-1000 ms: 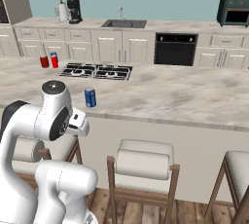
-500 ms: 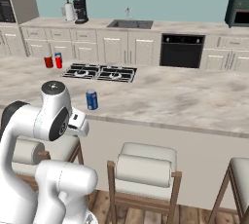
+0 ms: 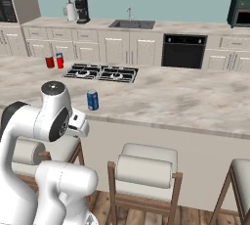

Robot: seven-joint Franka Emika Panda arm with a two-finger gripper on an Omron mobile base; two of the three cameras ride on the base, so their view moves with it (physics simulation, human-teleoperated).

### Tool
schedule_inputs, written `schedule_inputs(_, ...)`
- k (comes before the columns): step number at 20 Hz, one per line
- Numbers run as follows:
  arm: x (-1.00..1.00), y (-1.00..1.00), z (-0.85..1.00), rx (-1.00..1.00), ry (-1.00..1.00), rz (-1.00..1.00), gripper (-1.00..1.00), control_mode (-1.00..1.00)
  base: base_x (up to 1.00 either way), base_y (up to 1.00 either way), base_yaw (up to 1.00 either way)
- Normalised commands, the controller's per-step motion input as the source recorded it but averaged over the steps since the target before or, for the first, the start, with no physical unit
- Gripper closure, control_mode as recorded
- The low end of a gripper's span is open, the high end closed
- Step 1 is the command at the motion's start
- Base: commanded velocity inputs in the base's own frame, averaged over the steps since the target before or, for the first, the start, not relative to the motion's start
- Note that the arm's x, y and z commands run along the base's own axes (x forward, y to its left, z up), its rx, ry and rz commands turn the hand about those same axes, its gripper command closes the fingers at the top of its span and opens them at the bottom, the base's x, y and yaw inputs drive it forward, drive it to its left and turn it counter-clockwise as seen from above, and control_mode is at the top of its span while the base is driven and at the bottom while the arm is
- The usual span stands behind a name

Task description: Four empty soda cans are scattered around the kitchen. Gather all the cans and cluster them next to the stove for recycling.

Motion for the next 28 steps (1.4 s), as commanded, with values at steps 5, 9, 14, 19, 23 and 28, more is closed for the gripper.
schedule_inputs(5, 0.00, 0.00, 0.00, 0.00, 0.00, 0.00, -1.00, 1.00, 0.00, 0.00, 0.00)
schedule_inputs(9, 0.00, 0.00, 0.00, 0.00, 0.00, 0.00, -1.00, 1.00, 0.00, 0.00, 0.00)
schedule_inputs(14, 0.00, 0.00, 0.00, 0.00, 0.00, 0.00, -1.00, 1.00, 0.00, 0.00, 0.00)
schedule_inputs(19, 0.00, 0.00, 0.20, 0.00, -0.03, 0.01, -1.00, -1.00, 0.00, 0.00, 0.00)
schedule_inputs(23, 0.04, 0.00, 0.40, 0.00, -0.06, 0.00, -1.00, -1.00, 0.00, 0.00, 0.00)
schedule_inputs(28, 0.16, -0.01, 0.33, 0.00, 0.00, 0.00, -1.00, -1.00, 0.00, 0.00, 0.00)
